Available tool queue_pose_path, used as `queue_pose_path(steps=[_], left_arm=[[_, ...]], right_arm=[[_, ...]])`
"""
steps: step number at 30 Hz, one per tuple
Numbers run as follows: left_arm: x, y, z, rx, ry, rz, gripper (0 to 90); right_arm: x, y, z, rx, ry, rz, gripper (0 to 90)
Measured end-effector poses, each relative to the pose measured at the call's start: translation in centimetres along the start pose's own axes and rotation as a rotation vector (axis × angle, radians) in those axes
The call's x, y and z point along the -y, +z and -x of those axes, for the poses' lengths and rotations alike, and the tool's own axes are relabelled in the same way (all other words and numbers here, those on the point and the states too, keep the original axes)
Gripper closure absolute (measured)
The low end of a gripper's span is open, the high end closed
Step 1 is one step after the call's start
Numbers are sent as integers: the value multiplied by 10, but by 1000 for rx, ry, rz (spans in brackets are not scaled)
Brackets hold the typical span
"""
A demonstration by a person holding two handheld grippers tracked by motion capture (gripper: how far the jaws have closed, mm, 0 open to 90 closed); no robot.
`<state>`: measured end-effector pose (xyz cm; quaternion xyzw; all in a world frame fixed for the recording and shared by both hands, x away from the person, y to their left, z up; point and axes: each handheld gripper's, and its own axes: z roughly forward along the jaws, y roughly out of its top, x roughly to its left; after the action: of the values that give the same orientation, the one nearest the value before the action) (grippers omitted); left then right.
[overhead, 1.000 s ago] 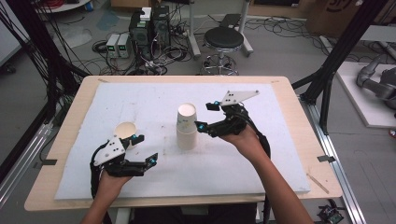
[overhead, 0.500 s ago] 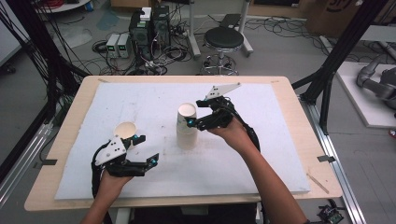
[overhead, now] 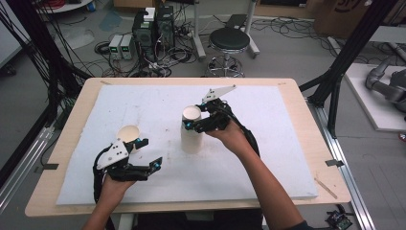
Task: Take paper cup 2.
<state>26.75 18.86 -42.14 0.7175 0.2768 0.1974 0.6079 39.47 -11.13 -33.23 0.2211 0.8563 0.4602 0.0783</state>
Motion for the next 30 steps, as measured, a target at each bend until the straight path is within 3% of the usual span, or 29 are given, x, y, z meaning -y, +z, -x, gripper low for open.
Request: queue_pose_path(steps=[4, 16, 24, 30], left_arm=[[0, 0, 0, 3, 1, -1, 169], [0, 0, 0, 0, -1, -2, 169], [0, 0, 0, 7, -4, -8, 173], [1, 1, 0, 8, -5, -7, 174]], right_arm=[[0, 2, 1, -2, -2, -4, 318], [-1, -3, 4, -16, 7, 31, 328], [-9, -17, 4, -25, 19, 84, 332], [-17, -32, 3, -27, 0, 111, 339]])
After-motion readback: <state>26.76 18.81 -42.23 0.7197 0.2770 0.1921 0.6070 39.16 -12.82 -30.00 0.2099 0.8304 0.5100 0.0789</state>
